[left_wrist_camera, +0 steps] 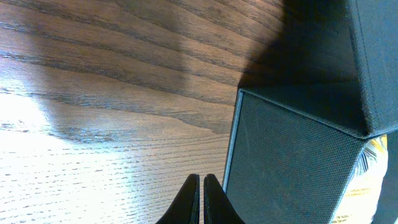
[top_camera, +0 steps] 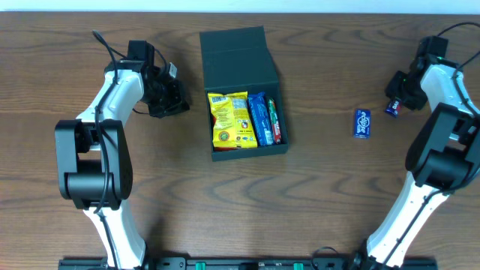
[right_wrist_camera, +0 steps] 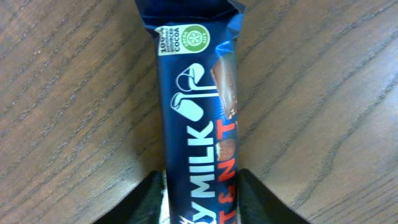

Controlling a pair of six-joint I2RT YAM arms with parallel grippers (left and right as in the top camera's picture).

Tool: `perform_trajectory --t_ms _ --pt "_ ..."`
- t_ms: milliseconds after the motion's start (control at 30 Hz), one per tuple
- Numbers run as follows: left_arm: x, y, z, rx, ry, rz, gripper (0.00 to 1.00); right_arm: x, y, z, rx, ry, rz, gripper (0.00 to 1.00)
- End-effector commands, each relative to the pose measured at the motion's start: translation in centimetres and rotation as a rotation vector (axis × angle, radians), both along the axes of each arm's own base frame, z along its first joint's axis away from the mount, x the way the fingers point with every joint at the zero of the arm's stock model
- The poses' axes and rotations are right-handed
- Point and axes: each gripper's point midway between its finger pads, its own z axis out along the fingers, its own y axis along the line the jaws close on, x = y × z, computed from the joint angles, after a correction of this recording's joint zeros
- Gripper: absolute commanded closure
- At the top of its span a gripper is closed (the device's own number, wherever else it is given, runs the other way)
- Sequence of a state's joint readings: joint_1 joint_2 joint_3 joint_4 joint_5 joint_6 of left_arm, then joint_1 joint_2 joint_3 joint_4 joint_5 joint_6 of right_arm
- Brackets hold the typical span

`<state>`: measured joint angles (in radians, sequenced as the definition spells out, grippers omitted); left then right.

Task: Pack container
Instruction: 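Move the right gripper to the Dairy Milk bar and grasp it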

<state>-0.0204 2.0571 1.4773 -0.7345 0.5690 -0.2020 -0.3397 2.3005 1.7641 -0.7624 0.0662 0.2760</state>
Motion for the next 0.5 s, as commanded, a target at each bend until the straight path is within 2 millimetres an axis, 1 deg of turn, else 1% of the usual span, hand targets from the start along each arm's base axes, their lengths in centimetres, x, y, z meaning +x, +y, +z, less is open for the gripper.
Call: perform_trajectory --t_ms 0,33,100,200,300,333,433,467 --pt "0.1 0.0 -0.3 0.004 0.002 -0.012 0.94 -0.8 -0.3 -2.0 0.04 0.032 -0.01 0.68" --pt "0.1 0.1 -0.3 0.005 0.002 -0.012 0.94 -0.8 -0.2 -2.1 0.043 0.032 -0.009 0.7" --pt "0.1 0.0 -0.3 0.004 0.002 -0.012 0.94 -0.7 -0.2 -2.1 0.046 0.03 -0.008 0.71" --pt "0.1 0.0 -0.3 0.004 0.002 -0.012 0.94 -0.7 -0.1 -2.1 0.047 0.031 -0.008 0.76" --pt "0.1 0.0 -0.3 0.004 0.002 -0.012 0.94 -0.6 0.2 -2.1 0.069 0.023 -0.004 0.82" --pt "0.1 0.0 -0.3 0.004 0.002 -0.012 0.94 -0.5 0.4 -2.1 0.081 0.018 -0.002 0.85" --pt "0.1 0.0 -0.3 0.004 0.002 -0.012 0.94 -0.4 1.0 -1.8 0.108 0.012 0.006 0.99" --pt "0.1 0.0 -0.3 0.004 0.002 -0.012 0.94 -0.3 1.0 -1.4 0.108 0.012 0.007 0.99"
